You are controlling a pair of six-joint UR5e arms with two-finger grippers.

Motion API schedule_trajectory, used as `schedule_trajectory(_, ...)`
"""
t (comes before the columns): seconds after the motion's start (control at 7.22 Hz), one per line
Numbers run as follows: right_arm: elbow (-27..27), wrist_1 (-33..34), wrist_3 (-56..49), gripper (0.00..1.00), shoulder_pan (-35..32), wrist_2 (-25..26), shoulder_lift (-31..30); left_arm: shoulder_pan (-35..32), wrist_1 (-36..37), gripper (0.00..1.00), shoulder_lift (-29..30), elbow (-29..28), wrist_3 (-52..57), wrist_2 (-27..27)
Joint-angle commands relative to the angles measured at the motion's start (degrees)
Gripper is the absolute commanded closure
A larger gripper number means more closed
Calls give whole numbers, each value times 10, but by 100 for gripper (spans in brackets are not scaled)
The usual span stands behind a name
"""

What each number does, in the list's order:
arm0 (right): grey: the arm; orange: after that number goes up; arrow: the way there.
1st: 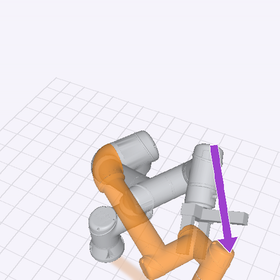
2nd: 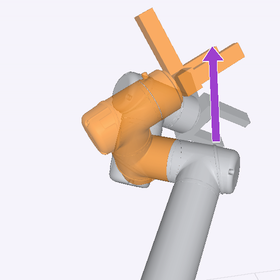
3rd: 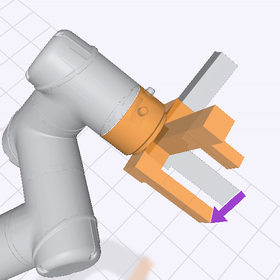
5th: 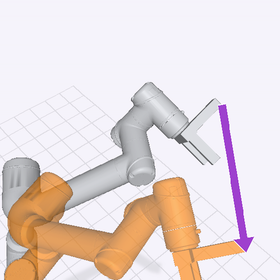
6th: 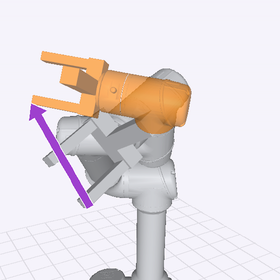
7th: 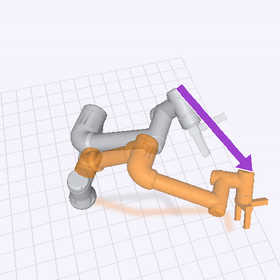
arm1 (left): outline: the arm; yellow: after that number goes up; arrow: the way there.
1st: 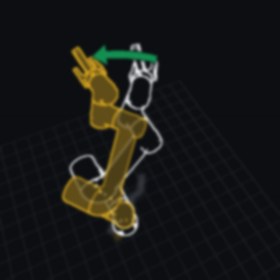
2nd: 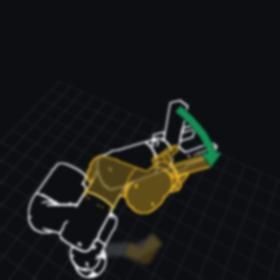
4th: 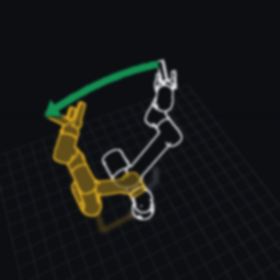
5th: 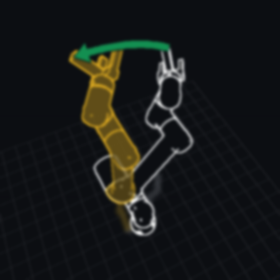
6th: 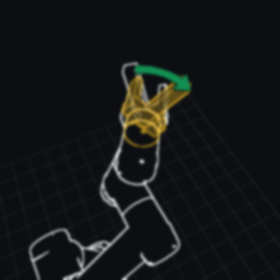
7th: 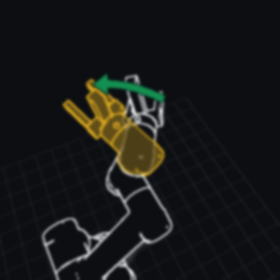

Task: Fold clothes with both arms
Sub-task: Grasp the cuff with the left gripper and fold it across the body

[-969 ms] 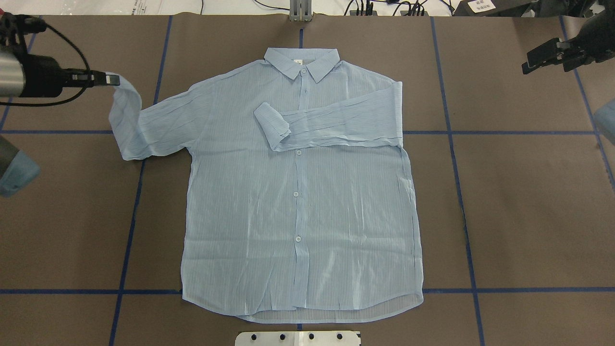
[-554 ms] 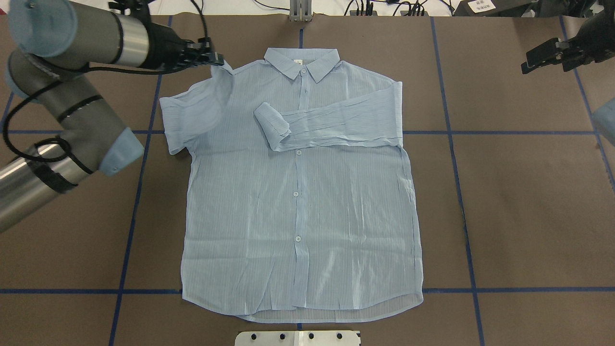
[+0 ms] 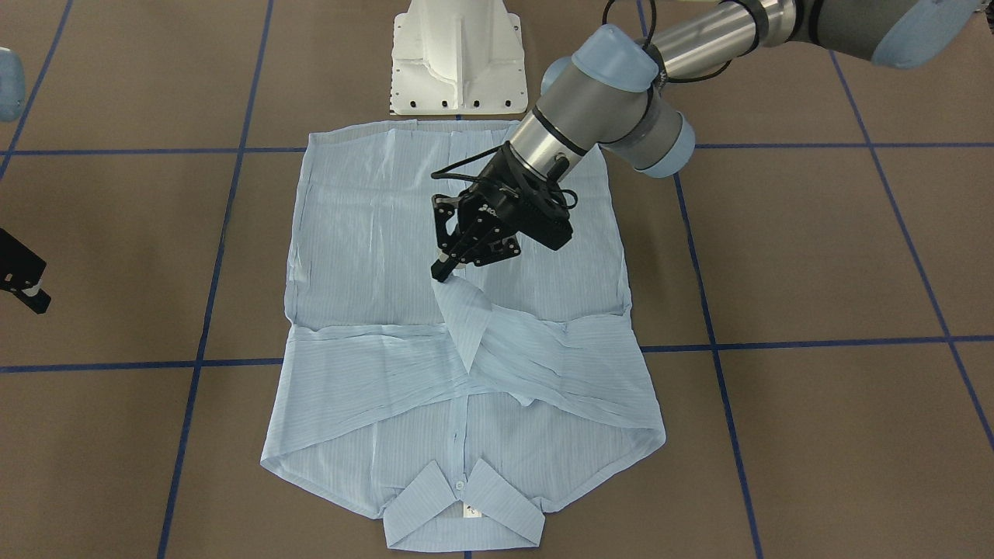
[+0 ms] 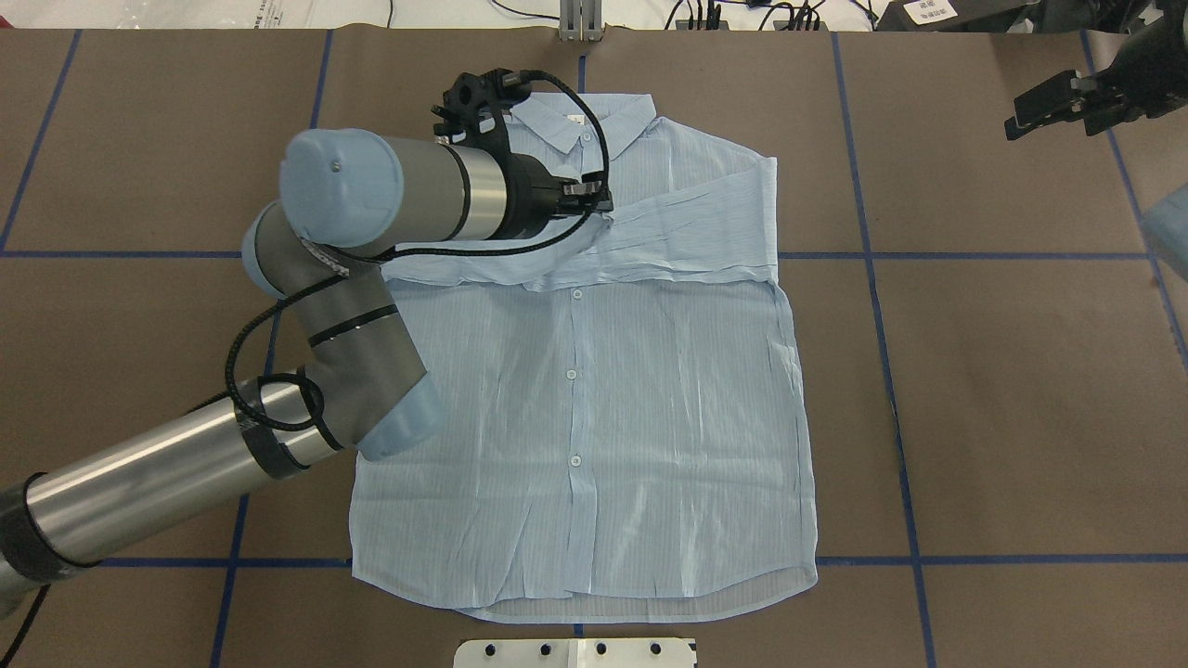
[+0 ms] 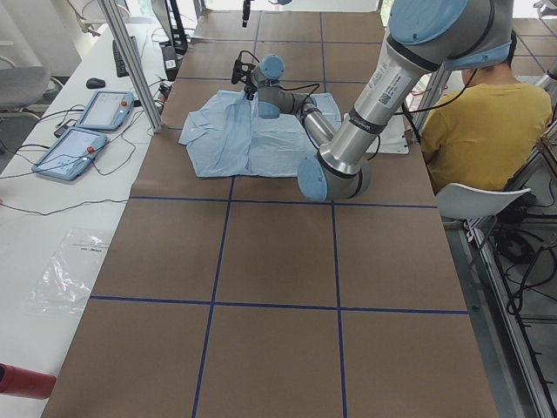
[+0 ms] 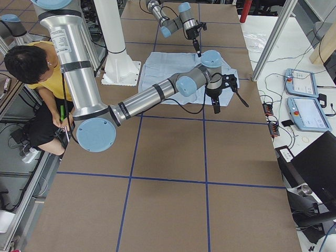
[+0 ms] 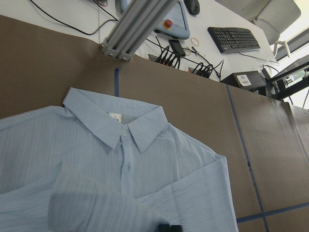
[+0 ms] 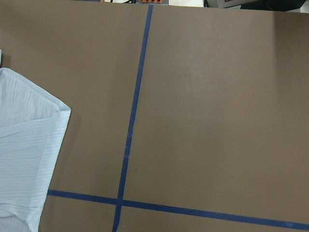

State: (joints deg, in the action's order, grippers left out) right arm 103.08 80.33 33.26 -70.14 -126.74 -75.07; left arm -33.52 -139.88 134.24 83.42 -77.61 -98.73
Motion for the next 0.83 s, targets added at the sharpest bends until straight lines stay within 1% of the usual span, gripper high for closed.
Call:
schedule_trajectory(0.0, -2, 0, 1, 0, 0, 0, 0, 48, -5, 38, 40, -71, 5, 47)
schedule_trajectory(0.14, -1, 0, 1, 0, 1, 0, 0, 72, -5, 0, 44, -82, 8, 78)
schedule_trajectory(0.28, -2, 0, 1, 0, 1, 0, 0, 86, -5, 0, 49, -81, 25, 95)
schedule_trajectory(0.42, 1, 0, 7, 0, 2, 1, 0, 86, 0, 0, 51, -78, 41, 91)
schedule_trajectory(0.55, 6, -1, 44, 0, 11, 1, 4, 82, 18, 0, 43, -72, 77, 49)
schedule_trajectory(0.69, 21, -1, 92, 0, 38, 20, 7, 67, 55, 0, 37, -64, 107, 36)
